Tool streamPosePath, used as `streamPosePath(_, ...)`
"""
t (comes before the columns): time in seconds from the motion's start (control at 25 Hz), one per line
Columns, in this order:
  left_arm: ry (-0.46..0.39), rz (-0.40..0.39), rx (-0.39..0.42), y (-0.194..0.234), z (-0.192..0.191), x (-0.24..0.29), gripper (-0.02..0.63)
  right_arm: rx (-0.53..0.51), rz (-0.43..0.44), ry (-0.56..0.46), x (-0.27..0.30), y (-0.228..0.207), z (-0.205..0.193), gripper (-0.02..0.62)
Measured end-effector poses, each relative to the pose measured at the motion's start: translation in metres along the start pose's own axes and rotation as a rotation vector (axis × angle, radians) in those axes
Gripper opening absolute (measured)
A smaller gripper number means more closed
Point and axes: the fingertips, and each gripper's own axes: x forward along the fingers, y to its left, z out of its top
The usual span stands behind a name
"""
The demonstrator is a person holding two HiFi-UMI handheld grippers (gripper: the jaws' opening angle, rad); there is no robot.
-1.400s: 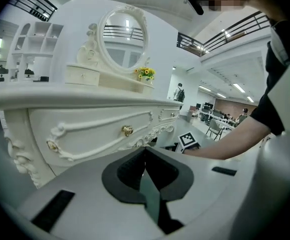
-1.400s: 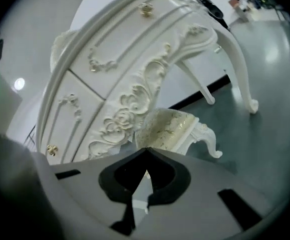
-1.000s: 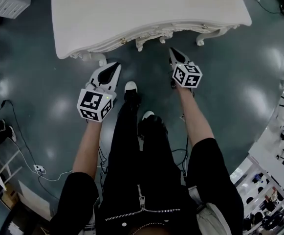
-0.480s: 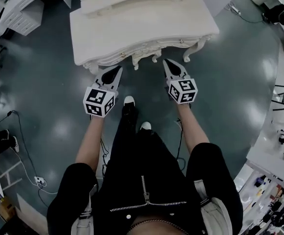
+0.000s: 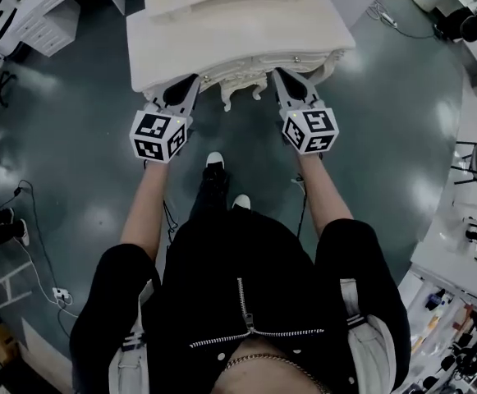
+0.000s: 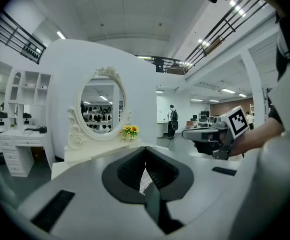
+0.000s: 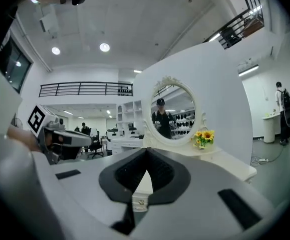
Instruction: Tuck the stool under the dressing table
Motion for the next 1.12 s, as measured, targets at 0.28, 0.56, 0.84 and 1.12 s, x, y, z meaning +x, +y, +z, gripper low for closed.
streamPosePath(0.28,-0.034,0.030,0.010,-0.007,0.006,-0.023,0.021,-0.027,0.022,-0.019,-0.018,0.022,0.016,0.002)
streamPosePath(0.56,-0.021,0.067,-0.008,-0.010,-0.011,-0.042,0.021,-0.027,0.006,-0.010,-0.030,0.026,0.008,0.002)
streamPosePath(0.84,-0.034,0.092,-0.021,-0.007,-0.012,-0.051,0.021,-0.035,0.005,-0.003,-0.035,0.034,0.000,0.002)
streamPosePath(1.12,-0.029,0.090,-0.029,-0.008,-0.015,-0.052,0.021,-0.038,0.010,0.006,-0.039,0.035,-0.003,0.002)
